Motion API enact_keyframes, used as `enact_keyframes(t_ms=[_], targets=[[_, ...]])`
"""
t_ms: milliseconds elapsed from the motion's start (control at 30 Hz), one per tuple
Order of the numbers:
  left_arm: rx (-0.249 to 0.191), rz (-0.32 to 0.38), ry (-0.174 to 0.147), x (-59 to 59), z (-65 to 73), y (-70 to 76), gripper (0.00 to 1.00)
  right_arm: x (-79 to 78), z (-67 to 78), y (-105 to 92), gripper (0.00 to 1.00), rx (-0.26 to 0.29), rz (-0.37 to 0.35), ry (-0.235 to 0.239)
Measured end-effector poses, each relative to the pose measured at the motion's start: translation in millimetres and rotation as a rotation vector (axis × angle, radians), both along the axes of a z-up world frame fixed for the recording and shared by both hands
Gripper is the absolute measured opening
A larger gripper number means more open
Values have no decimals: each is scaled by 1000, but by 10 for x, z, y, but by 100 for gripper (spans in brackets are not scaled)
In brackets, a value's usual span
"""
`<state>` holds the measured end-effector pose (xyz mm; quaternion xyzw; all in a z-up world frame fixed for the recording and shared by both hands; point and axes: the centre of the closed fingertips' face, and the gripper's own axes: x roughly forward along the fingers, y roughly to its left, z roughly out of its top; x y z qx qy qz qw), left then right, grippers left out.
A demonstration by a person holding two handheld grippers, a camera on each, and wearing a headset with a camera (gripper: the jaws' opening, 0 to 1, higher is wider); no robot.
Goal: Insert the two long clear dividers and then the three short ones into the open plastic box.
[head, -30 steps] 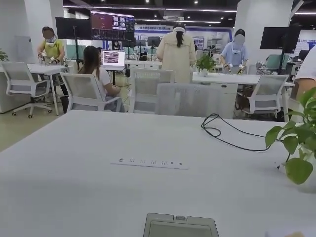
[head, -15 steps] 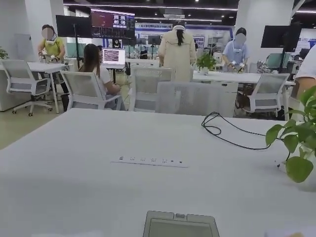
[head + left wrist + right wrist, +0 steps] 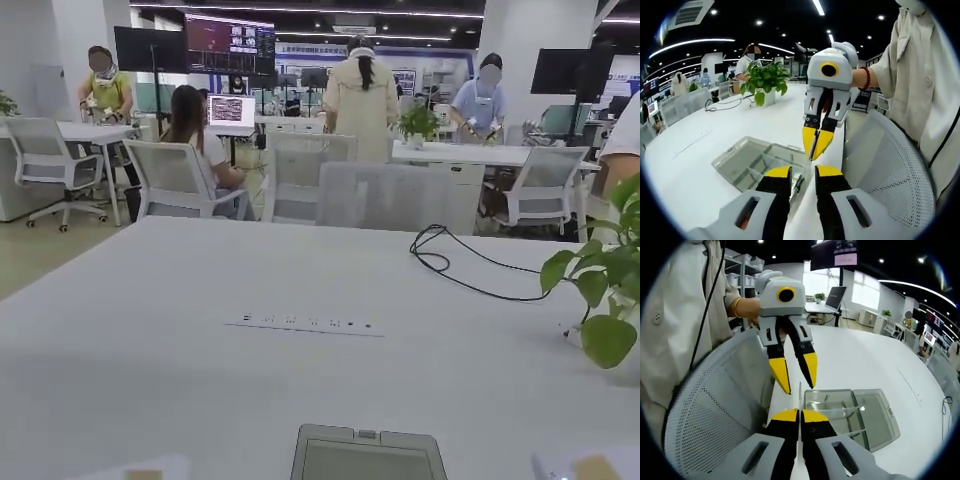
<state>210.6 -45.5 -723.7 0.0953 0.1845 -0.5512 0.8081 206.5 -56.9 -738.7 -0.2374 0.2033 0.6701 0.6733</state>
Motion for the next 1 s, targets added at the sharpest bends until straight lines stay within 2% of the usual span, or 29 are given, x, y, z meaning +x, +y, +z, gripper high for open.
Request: enact_keyframes(t_ms=[133,267,700,1000], targets=[[-8,30,-2,33,-6,20,25,75,-13,-8,2,-10,-28,-10],[-30,60,8,58,-11,37,32,152,-39,-18,2,-28,-66,0],[-24,179,40,180,-127,171,55,303,-116,-2,2,-90,-110,-8],[-26,223,64,210,-194,213,64,429,-109,67,2,-101,-137,-18]])
